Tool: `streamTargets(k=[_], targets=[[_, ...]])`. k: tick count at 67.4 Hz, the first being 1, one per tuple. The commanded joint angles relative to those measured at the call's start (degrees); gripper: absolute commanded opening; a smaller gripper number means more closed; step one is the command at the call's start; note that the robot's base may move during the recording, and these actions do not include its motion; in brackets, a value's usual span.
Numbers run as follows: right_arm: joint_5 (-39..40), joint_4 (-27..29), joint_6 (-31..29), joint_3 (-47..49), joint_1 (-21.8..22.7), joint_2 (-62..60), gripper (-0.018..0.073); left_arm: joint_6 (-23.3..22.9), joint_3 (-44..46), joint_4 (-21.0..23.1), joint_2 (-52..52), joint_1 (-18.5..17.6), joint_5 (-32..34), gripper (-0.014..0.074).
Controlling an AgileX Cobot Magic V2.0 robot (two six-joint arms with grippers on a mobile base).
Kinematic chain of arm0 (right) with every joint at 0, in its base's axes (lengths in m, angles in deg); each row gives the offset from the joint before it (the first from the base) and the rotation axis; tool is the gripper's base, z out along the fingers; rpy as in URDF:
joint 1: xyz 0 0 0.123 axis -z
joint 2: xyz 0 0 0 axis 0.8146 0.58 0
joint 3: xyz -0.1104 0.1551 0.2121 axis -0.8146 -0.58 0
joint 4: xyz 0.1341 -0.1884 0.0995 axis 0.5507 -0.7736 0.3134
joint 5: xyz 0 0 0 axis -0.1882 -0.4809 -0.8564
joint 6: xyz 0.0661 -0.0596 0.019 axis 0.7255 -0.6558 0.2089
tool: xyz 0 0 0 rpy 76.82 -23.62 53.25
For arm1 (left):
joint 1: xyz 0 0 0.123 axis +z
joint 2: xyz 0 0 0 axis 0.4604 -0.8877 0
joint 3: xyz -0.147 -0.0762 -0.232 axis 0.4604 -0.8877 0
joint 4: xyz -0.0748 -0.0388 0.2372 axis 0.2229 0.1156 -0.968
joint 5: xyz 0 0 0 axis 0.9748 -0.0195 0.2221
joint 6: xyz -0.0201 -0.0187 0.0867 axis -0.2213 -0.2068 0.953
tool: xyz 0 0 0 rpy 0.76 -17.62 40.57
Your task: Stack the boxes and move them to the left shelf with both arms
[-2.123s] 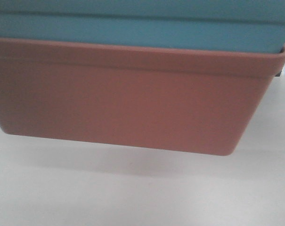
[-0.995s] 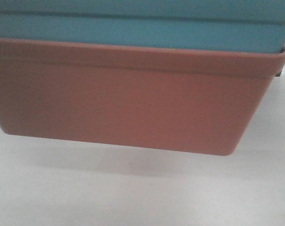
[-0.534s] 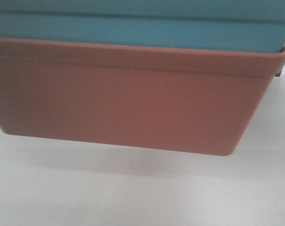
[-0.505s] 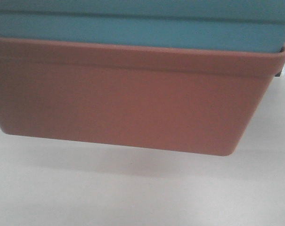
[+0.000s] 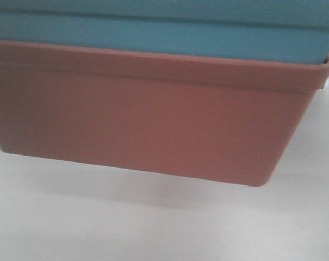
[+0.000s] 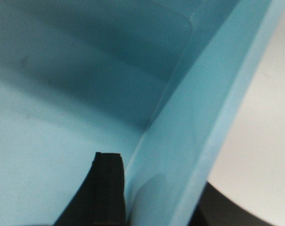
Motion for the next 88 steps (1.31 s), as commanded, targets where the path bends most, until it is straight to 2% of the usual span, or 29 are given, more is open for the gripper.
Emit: streamTargets(k=[1,11,41,55,88], targets=[[9.9,1.8,-1.5,3.5,-2.9,-1.9,0.0056,0.3,2.6,-0.7,1.4,-1.6,12.2,-0.0008],[8.6,1.8,1.7,5.6,-3.3,-0.3,0.0056,-0.3,2.6,-0.1,0.0,-1.6,12.2,-0.0008],[7.5,1.8,1.9,7.4,-6.8,1.9,0.0056,-0.5,2.6,0.1,-1.0,-1.5,15.2,-0.0008],[7.2,1.7,1.9,7.4,-6.8,1.9,0.0056,-0.5,2.6,-1.2,-1.0,-1.5,15.2,-0.0008],[7.0,1.7,1.9,7.4,-6.8,1.9,0.0056,-0.5,2.6,-1.2,-1.1,-1.5,15.2,-0.0008]])
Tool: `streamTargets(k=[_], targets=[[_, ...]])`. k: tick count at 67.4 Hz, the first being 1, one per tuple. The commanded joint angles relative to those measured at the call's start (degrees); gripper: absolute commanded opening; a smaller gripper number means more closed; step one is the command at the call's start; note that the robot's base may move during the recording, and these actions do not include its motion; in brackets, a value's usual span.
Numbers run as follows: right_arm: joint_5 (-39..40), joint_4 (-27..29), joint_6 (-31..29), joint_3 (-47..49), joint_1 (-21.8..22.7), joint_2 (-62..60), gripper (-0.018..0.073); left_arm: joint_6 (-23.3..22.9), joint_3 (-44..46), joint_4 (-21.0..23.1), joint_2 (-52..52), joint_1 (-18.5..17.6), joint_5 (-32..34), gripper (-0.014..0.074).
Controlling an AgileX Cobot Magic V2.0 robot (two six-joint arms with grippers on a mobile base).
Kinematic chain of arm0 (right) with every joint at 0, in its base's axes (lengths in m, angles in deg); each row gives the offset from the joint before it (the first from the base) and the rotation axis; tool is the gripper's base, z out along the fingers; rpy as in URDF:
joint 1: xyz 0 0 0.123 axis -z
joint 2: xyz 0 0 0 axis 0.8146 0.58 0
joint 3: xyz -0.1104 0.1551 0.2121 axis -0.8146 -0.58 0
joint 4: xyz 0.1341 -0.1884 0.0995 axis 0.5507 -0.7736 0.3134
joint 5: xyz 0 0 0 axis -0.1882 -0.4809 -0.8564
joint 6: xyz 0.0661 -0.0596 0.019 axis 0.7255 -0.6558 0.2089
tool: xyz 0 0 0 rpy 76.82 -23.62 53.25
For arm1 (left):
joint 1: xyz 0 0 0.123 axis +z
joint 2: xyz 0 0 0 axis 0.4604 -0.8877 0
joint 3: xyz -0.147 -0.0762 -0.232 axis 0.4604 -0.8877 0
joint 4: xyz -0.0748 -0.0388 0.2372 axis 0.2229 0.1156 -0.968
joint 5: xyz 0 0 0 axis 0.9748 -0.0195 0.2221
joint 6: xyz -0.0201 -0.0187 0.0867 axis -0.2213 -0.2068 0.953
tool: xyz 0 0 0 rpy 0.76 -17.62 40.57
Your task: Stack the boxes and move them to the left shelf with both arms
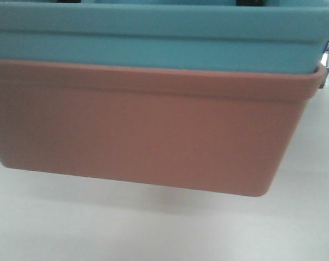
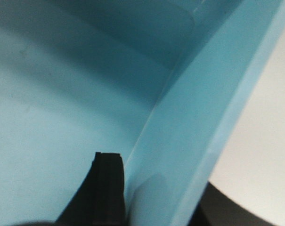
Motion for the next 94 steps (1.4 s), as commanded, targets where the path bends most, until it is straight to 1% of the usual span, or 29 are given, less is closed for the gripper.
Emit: streamTargets(k=[1,94], targets=[[14.4,6.0,-1.6,3.1,-2.6,-2.1,0.0056,0.0,2.7,-0.6,1.8,-1.6,16.3,-0.0008],[14.4,6.0,-1.6,3.1,-2.6,-2.1,0.0056,0.0,2.7,-0.6,1.7,-1.6,16.3,-0.0008]])
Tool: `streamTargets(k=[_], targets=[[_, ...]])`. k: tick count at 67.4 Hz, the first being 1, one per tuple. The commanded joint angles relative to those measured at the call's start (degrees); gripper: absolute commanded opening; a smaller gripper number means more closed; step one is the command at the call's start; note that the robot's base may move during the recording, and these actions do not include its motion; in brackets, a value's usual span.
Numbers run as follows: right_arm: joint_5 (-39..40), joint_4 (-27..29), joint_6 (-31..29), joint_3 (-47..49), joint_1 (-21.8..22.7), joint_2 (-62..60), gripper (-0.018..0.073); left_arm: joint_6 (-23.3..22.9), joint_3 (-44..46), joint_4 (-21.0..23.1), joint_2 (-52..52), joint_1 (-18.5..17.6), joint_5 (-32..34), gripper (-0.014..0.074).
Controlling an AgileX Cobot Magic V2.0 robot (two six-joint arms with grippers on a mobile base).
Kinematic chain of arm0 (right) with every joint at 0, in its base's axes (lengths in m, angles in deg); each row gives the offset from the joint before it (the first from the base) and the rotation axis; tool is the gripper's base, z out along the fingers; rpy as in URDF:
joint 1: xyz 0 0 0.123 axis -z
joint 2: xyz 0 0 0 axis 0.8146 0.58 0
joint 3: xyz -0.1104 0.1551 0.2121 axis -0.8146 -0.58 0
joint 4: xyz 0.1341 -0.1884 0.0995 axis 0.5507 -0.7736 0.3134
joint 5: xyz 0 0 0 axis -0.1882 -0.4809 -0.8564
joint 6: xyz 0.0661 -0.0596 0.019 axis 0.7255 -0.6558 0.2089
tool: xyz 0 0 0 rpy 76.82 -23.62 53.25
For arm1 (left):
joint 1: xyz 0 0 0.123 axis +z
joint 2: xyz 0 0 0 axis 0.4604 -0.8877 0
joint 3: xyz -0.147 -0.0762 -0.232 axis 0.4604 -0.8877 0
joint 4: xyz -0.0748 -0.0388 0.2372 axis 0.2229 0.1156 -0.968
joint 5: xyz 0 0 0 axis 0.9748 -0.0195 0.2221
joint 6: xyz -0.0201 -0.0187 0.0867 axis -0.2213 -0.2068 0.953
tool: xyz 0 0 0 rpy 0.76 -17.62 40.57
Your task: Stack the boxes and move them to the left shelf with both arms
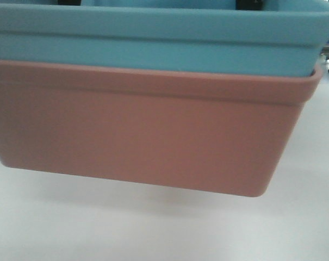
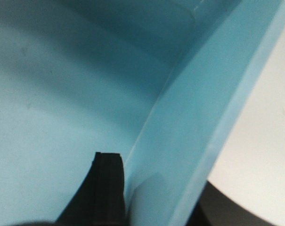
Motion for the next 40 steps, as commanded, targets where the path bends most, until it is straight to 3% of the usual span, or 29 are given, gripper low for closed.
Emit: streamTargets(k=[1,40], targets=[[14.4,6.0,-1.6,3.1,-2.6,-2.1,0.0056,0.0,2.7,-0.2,1.8,-1.6,16.1,-0.0008],[14.3,6.0,-1.6,3.1,-2.6,-2.1,0.0056,0.0,2.7,-0.2,1.8,-1.6,16.1,-0.0008]])
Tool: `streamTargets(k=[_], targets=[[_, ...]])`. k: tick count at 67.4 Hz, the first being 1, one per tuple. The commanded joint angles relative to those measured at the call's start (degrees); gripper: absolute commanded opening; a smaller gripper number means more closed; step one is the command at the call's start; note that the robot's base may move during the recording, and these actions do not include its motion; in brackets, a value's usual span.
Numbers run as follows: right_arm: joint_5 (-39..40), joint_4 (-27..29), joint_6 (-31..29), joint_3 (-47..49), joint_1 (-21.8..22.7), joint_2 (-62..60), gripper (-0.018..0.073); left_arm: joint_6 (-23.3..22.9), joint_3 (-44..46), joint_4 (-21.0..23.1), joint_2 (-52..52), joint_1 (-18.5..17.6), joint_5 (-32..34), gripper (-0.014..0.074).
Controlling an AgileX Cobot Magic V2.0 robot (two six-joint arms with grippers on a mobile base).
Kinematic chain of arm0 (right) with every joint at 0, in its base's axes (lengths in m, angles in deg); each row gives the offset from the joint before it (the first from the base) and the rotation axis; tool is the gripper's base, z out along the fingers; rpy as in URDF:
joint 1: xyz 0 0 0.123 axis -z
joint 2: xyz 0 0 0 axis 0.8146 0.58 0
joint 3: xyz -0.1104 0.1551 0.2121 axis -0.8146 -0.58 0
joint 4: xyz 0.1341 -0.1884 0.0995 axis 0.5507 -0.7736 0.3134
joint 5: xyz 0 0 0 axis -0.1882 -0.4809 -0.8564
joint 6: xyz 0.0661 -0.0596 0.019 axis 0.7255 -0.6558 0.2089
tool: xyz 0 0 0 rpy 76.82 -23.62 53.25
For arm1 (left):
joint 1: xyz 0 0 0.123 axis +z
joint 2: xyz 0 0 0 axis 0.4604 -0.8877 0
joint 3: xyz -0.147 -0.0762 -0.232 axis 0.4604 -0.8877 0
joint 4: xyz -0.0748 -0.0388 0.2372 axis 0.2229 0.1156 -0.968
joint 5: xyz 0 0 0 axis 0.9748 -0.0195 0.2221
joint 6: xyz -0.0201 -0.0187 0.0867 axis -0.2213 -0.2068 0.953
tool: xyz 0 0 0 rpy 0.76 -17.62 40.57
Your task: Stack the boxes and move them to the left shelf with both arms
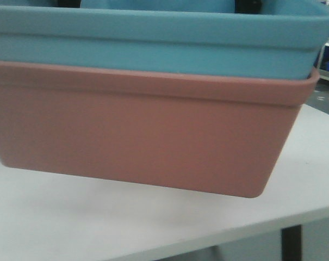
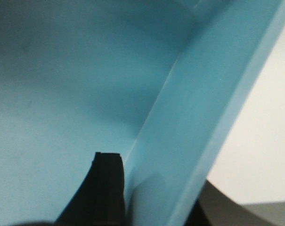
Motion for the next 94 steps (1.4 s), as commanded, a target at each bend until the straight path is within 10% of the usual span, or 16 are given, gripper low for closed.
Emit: streamTargets(k=[1,94], targets=[[14.3,6.0,-1.6,3.1,-2.4,-2.3,0.0056,0.0,2.7,0.0,2.0,-1.8,16.1,-0.0008],[14.3,6.0,-1.6,3.1,-2.4,-2.3,0.0056,0.0,2.7,0.0,2.0,-1.8,16.1,-0.0008]])
